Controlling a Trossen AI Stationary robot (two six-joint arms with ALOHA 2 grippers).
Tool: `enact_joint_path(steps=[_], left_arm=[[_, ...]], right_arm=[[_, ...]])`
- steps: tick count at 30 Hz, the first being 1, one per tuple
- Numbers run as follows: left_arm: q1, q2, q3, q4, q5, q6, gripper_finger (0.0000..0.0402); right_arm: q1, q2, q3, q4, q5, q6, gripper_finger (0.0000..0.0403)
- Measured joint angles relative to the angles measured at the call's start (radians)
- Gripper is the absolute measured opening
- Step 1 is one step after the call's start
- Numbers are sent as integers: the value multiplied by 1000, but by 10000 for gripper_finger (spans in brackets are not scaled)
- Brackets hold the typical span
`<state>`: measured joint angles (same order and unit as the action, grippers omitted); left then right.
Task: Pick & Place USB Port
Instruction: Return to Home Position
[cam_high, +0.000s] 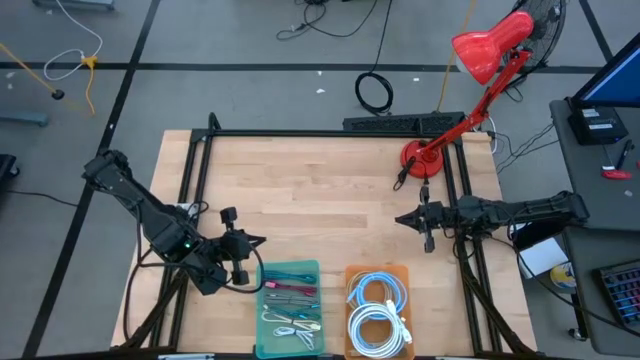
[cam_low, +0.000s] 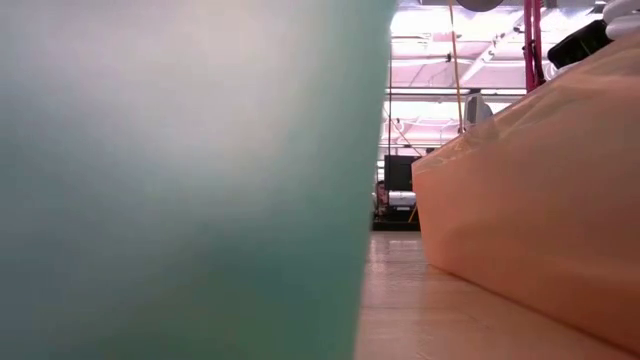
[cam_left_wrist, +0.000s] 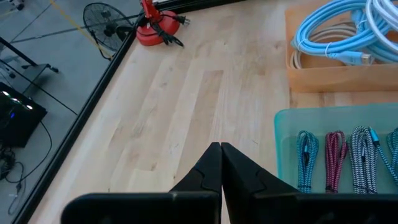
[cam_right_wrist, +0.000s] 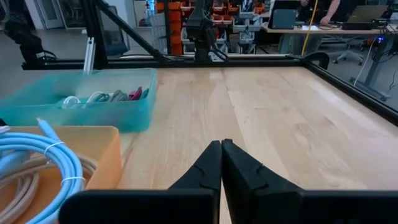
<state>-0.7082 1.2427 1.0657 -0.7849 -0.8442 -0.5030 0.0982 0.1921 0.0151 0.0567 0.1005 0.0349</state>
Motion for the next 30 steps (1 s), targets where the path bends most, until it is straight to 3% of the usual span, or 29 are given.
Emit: enact_joint_path(steps=[22,30], left_arm=[[0,0,0,0,5,-3,8],[0,0,0,0,5,-1,8]], right_arm=[[2,111,0,-20,1,-16,0],[2,93,-1,151,1,-61,0]])
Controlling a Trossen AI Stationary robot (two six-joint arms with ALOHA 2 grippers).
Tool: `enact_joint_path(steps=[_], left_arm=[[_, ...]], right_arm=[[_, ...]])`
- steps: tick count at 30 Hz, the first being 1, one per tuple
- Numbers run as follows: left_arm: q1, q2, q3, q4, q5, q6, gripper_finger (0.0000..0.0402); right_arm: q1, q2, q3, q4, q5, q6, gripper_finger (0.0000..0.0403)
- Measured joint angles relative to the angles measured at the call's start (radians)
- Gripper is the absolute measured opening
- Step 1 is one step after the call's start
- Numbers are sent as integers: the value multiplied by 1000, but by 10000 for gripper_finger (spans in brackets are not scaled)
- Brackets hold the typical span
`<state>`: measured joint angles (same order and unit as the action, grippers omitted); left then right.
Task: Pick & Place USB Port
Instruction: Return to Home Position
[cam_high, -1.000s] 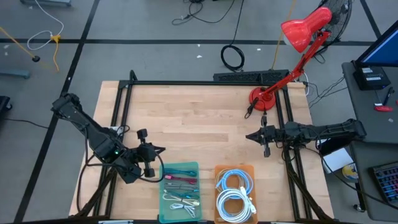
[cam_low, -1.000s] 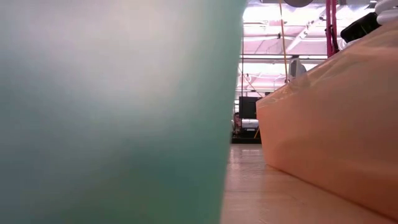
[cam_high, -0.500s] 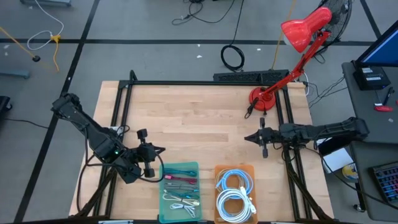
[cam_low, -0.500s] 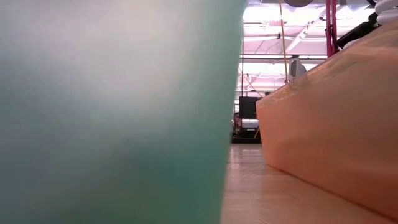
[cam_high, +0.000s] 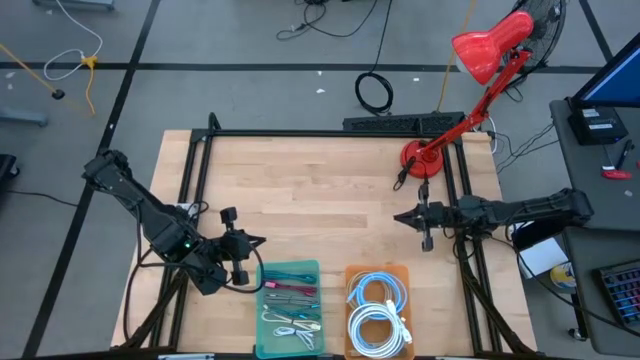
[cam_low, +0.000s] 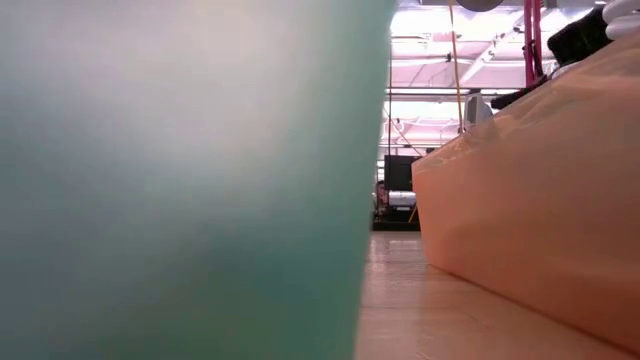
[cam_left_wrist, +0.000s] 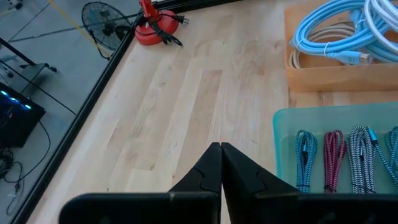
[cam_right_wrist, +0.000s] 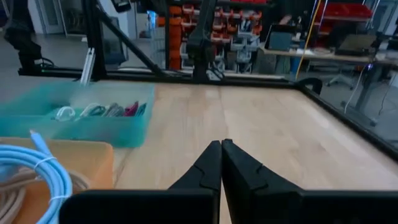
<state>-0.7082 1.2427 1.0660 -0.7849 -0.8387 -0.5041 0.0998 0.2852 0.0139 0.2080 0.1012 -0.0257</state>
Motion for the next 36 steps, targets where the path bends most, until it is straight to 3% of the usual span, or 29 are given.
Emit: enact_joint_path(steps=[19,36], left_arm=[[-6,0,0,-1,0,-15,7],[-8,1,0,-5,-8,-25,7]], right_arm=[[0,-284,0,-166,-22,-56,0],[0,-277,0,-170,-25,-58,0]])
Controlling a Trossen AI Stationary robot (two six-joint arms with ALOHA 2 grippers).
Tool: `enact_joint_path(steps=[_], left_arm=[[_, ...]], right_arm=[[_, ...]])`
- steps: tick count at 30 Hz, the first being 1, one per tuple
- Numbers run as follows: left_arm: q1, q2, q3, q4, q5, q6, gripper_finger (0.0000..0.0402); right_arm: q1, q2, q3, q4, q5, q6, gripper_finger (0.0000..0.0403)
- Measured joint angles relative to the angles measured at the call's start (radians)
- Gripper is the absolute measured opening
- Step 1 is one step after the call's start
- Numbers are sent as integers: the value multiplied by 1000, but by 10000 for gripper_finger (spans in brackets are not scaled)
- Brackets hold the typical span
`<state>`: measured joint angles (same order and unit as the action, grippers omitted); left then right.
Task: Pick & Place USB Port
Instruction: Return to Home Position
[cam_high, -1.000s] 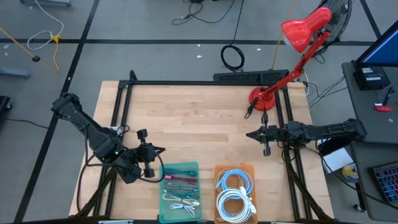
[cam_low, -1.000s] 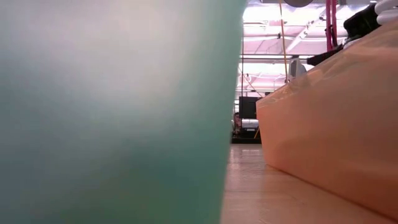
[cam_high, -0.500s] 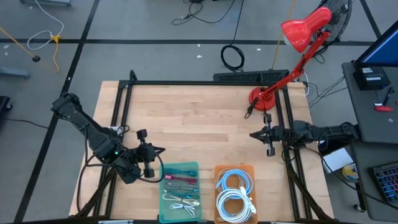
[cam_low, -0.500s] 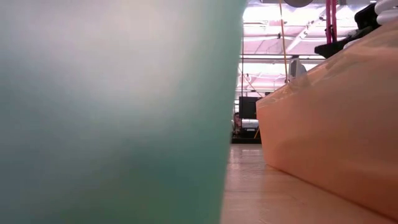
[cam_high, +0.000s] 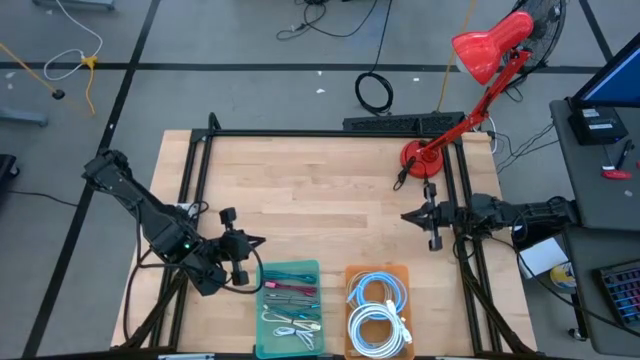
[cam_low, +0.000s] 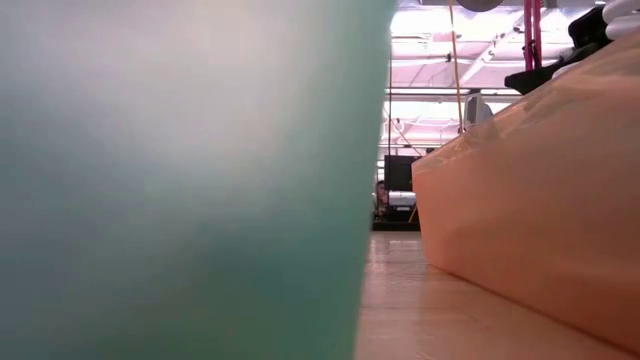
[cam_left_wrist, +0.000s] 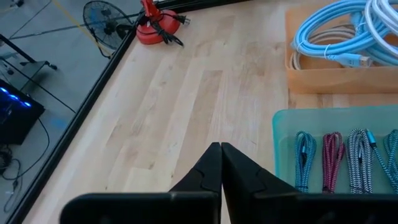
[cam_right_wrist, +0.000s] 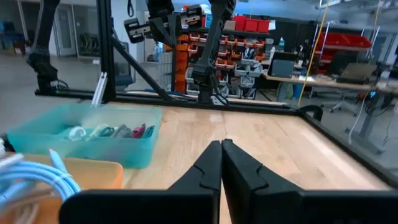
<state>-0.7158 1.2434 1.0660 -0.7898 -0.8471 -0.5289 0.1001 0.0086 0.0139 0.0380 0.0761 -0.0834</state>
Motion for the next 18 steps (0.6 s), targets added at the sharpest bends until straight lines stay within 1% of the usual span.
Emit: enact_joint_path(steps=[4,7,10,12,14,18], left_arm=[[0,0,0,-1,-12,7,4],[0,0,0,-30,-16,5,2],[0,-21,0,-83,-18,-34,2],[-1,-57,-2,-128,-36,-78,2],[-8,-116,-30,-145,-59,-115,1],[-32,-296,-160,-100,-75,-149,1]], right_arm=[[0,0,0,1,0,74,0],[0,0,0,2,0,75,0],[0,0,0,2,0,71,0],[0,0,0,2,0,71,0],[0,0,0,2,0,71,0],[0,0,0,2,0,71,0]])
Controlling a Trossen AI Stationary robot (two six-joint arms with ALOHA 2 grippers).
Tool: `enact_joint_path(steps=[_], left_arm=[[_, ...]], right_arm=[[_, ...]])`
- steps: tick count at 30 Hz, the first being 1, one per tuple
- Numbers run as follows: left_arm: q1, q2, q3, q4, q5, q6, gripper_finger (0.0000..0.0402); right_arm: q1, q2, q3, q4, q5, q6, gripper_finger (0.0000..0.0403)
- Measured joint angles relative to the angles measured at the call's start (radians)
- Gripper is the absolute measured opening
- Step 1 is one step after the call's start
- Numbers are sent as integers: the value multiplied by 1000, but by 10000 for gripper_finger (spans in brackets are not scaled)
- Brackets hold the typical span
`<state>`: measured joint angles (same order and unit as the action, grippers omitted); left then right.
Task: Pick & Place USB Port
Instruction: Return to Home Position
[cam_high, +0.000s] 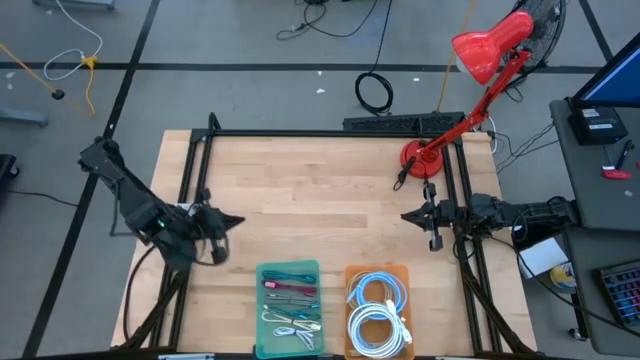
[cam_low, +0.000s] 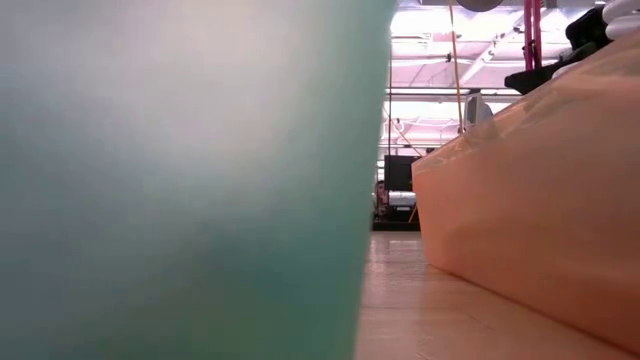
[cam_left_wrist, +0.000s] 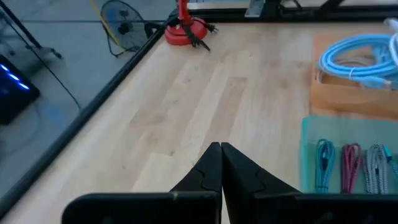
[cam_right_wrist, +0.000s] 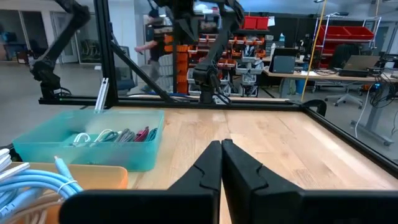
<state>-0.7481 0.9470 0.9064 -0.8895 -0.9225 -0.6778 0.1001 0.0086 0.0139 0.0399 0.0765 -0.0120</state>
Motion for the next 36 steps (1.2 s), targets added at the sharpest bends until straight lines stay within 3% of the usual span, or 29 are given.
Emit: enact_joint_path(steps=[3,7,16,22,32,36], left_arm=[[-19,-156,-147,109,-6,5,1],[-22,-361,-384,395,16,92,1],[13,-672,-871,1113,243,414,0],[121,-739,-889,1048,344,479,0],[441,-773,-889,987,685,535,0],[530,-771,-886,922,722,544,0]], right_arm=[[0,0,0,0,0,0,0],[0,0,0,0,0,0,0],[0,0,0,0,0,0,0],[0,0,0,1,0,0,0],[0,1,0,1,0,0,0],[0,1,0,1,0,0,0]])
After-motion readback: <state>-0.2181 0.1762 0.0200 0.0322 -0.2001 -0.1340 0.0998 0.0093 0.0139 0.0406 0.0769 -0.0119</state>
